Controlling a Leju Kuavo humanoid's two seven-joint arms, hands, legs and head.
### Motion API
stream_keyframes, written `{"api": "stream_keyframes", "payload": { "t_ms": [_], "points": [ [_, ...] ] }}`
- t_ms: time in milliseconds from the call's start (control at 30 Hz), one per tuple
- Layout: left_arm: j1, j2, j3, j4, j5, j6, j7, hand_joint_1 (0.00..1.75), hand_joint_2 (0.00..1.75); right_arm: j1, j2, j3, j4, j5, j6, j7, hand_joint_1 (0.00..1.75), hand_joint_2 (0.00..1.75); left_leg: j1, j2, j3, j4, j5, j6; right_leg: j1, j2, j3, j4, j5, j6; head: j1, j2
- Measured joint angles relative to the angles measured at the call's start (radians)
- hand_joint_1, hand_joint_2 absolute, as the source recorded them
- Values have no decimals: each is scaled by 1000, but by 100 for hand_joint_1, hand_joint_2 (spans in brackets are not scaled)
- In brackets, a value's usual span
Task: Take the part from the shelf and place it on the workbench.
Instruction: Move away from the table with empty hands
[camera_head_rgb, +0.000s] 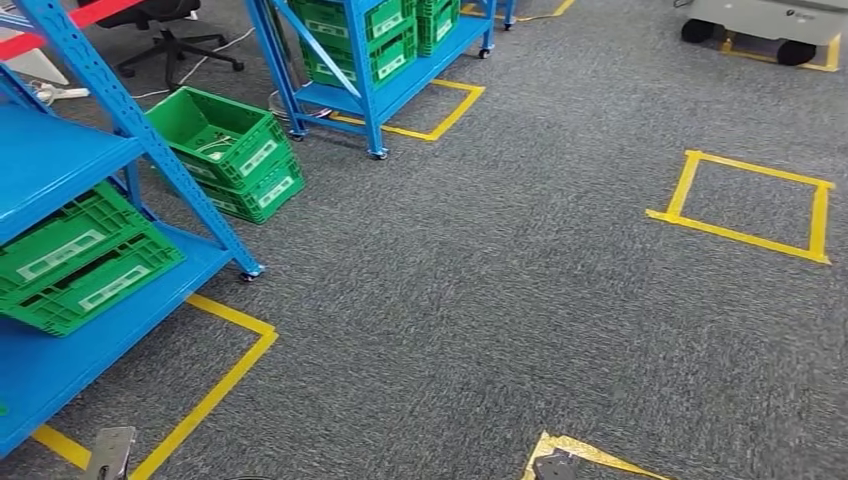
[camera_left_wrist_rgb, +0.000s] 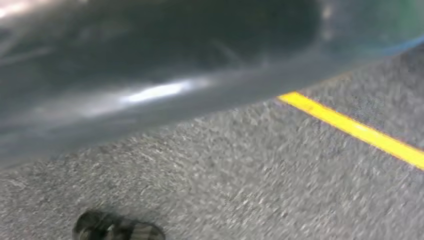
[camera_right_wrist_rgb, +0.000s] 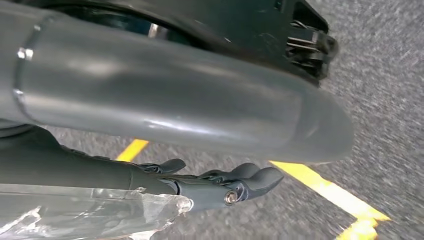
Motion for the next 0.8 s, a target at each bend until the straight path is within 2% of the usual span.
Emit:
{"api": "stream_keyframes", "payload": {
  "t_ms": [67,133,167,200,233,267,300,333,367,433,467,500,567,600,633,667,700,733,767,800],
  "points": [
    [-4,1,0,0,0,6,0,0,0,0,1,0,0,0,0,0,0,0,-4,60,-83,123,-37,-7,0,-24,16,-8,-12,-10,-2,0],
    [-4,1,0,0,-2,9,0,0,0,0,1,-1,-1,0,0,0,0,0,-3,81,-157,211,-85,-14,1,-47,32,-10,-29,-13,-3,0],
    [-2,1,0,0,-3,9,0,0,0,0,1,-1,-1,0,1,0,0,0,-2,84,-175,215,-81,-16,1,-58,42,-10,-38,-13,-3,0],
    [-1,2,0,0,-5,10,0,0,0,0,1,-1,-1,0,1,0,0,0,0,89,-177,188,-50,-19,0,-70,53,-9,-46,-12,-3,0],
    [-1,2,0,0,-7,11,0,0,0,-1,1,-1,-2,0,2,0,0,0,1,99,-163,132,1,-20,-1,-81,66,-9,-55,-11,-3,0],
    [-1,2,0,0,-8,12,0,0,0,-1,1,-1,-2,0,2,0,0,0,1,121,-145,65,55,-22,0,-93,77,-9,-63,-8,-4,0],
    [-3,2,0,0,-10,13,0,0,0,-1,1,-1,-2,0,2,0,0,0,-1,144,-127,4,87,-21,2,-103,86,-7,-71,-3,-6,0],
    [-5,1,0,0,-10,14,0,0,0,-1,2,-2,-3,0,2,1,0,0,-2,161,-116,-35,106,-17,5,-114,92,-5,-79,2,-8,0],
    [-6,0,0,1,-10,14,1,0,0,-1,2,-2,-4,0,2,1,0,0,-3,169,-113,-52,110,-12,9,-124,93,-3,-86,8,-10,0],
    [-3,0,0,1,-10,15,2,0,0,-2,2,-2,-5,1,2,1,0,0,-3,146,-112,-54,112,3,10,-141,100,-4,-98,20,-9,0],
    [-1,0,0,1,-10,15,3,0,0,-2,2,-2,-6,1,3,1,0,0,-2,133,-111,-54,113,8,8,-131,100,2,-108,26,-8,0],
    [-2,0,0,1,-10,16,4,0,0,-2,2,-2,-6,1,3,0,0,0,0,121,-109,-55,114,14,6,-110,95,24,-124,31,-7,0],
    [-5,0,0,1,-10,16,5,0,0,-2,2,-2,-7,1,3,0,0,0,2,97,-107,-55,115,22,2,-57,44,134,-181,37,-5,0],
    [-6,0,1,1,-10,14,6,0,0,-1,2,-2,-7,1,3,0,0,0,1,84,-107,-55,115,25,2,-44,6,206,-209,37,-4,0],
    [-7,0,1,1,-10,12,6,0,0,-1,2,-3,-7,1,3,0,0,0,0,70,-106,-55,114,26,2,-38,-29,264,-225,36,-4,0],
    [-6,0,1,1,-10,10,5,0,0,-2,2,-3,-7,1,3,1,0,0,-2,55,-106,-55,114,27,3,-35,-50,289,-220,33,-4,0],
    [-6,0,1,1,-10,7,4,0,0,-2,2,-3,-7,1,3,1,0,0,-3,39,-105,-55,114,27,3,-32,-52,274,-196,29,-4,0],
    [-6,0,1,1,-10,5,2,0,0,-2,2,-3,-7,1,3,1,0,0,-4,23,-104,-55,114,27,4,-24,-34,220,-157,22,-4,0],
    [-6,-1,1,1,-10,3,0,0,0,-2,2,-3,-7,1,3,1,0,0,-3,8,-103,-55,114,27,5,-1,-5,146,-118,14,-4,0],
    [-7,-3,1,1,-10,1,-2,0,0,-2,2,-3,-8,1,4,1,0,0,-3,-5,-103,-54,113,25,5,24,23,79,-91,7,-5,0]
  ]
}}
